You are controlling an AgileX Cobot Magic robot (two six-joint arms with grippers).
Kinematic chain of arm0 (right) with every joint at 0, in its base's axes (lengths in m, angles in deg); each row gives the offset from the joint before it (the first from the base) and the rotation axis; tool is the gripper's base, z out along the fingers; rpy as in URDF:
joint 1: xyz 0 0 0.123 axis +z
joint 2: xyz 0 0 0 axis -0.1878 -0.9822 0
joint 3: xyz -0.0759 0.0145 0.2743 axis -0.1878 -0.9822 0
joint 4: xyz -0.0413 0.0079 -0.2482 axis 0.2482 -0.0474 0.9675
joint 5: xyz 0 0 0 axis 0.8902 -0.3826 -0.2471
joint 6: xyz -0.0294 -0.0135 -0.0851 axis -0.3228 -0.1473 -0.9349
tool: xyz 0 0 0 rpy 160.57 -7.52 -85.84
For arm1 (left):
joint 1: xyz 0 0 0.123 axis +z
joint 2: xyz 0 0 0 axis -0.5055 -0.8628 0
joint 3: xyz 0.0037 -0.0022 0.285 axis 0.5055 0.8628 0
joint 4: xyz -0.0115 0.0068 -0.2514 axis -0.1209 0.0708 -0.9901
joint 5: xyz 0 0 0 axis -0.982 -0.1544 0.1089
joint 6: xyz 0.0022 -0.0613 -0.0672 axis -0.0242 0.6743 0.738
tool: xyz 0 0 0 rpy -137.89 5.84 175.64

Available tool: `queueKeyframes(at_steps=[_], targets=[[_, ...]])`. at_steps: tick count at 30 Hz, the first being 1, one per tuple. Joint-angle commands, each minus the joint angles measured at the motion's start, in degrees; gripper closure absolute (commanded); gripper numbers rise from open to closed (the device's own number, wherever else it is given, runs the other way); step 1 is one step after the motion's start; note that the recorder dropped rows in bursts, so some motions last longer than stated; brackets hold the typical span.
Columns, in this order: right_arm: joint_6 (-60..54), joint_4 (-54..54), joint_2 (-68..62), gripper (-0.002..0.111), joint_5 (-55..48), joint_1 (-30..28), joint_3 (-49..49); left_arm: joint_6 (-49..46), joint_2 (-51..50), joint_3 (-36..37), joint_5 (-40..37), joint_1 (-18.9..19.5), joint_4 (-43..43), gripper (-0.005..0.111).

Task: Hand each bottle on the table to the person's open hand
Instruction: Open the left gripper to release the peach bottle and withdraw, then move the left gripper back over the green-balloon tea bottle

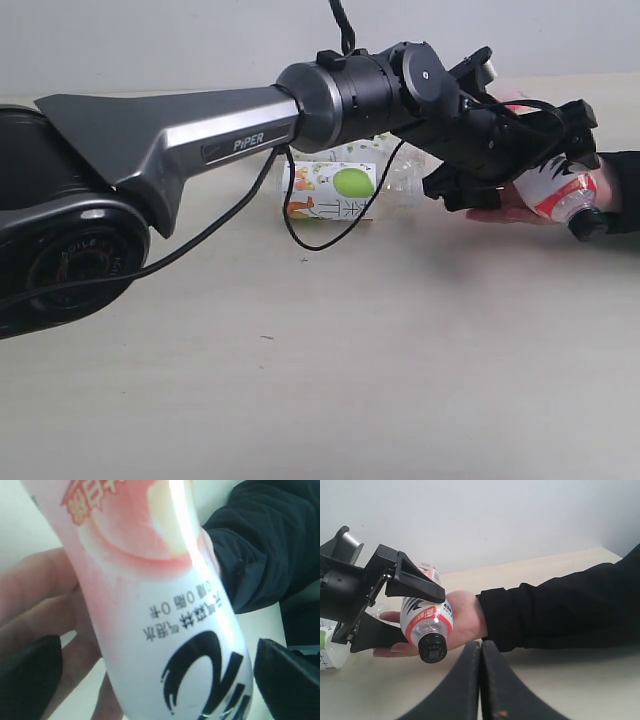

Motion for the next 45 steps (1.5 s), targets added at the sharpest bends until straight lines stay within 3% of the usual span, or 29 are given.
queueKeyframes(at_steps=[1, 10, 23, 27, 32, 39, 45], targets=[[-0.07, 0.38, 0.32, 0.108, 0.5, -0.27, -0.25, -3.27, 2.18, -0.23, -3.54, 0.54, 0.62, 0.003], [-0.07, 0.38, 0.32, 0.108, 0.5, -0.27, -0.25, -6.06, 6.43, -0.23, -13.36, 2.65, 4.91, 0.003], [-0.07, 0.38, 0.32, 0.108, 0.5, -0.27, -0.25, -12.09, 14.41, -0.23, -24.59, 2.54, 12.99, 0.007], [-0.07, 0.38, 0.32, 0.108, 0.5, -0.27, -0.25, -12.64, 16.74, -0.23, -30.3, 2.44, 18.83, 0.036], [-0.07, 0.38, 0.32, 0.108, 0.5, -0.27, -0.25, -13.99, 18.55, -0.23, -37.27, 2.44, 20.75, 0.106], [-0.07, 0.38, 0.32, 0.108, 0.5, -0.27, -0.25, -16.54, 22.44, 3.48, -37.27, 2.44, 21.25, 0.104], [-0.07, 0.38, 0.32, 0.108, 0.5, -0.27, -0.25, -16.53, 29.01, 12.47, -37.27, 2.44, 26.35, 0.104]])
